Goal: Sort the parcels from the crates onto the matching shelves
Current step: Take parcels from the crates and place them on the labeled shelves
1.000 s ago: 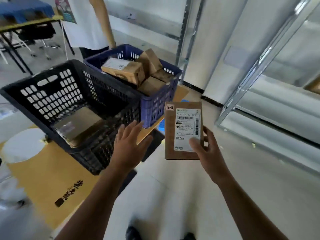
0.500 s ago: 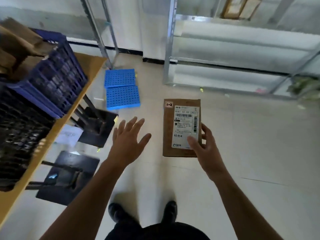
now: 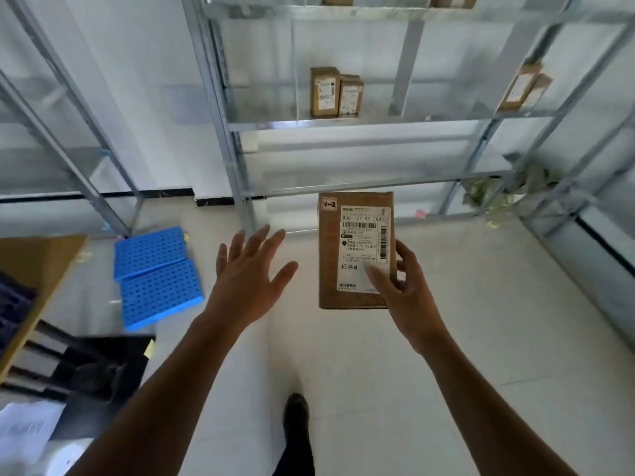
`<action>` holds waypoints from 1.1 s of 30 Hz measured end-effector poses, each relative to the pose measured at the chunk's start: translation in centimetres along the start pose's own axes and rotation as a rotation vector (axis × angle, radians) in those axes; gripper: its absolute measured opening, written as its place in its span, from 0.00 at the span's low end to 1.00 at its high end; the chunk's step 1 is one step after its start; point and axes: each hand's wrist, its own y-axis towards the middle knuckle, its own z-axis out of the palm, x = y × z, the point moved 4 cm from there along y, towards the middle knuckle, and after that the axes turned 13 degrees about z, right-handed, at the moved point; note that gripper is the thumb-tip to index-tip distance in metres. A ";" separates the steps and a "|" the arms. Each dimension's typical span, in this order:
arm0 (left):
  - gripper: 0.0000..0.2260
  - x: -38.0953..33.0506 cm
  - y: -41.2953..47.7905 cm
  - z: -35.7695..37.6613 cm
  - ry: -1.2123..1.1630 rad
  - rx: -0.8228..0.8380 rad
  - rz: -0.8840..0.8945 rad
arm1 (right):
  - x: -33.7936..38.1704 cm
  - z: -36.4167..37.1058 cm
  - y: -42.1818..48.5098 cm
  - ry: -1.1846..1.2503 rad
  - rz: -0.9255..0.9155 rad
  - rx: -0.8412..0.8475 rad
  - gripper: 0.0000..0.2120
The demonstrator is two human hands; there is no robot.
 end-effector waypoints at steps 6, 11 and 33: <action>0.31 0.8 13.5 -3.5 -0.002 -0.086 0.108 | 7.4 -1.6 9.3 0.004 -0.098 -0.078 0.29; 0.34 2.3 23.9 -7.0 0.024 -0.157 0.168 | 13.8 -2.3 16.4 -0.006 -0.141 -0.129 0.31; 0.34 2.7 54.5 -6.5 0.075 -0.255 0.203 | 23.1 -10.1 47.1 0.049 -0.265 -0.149 0.34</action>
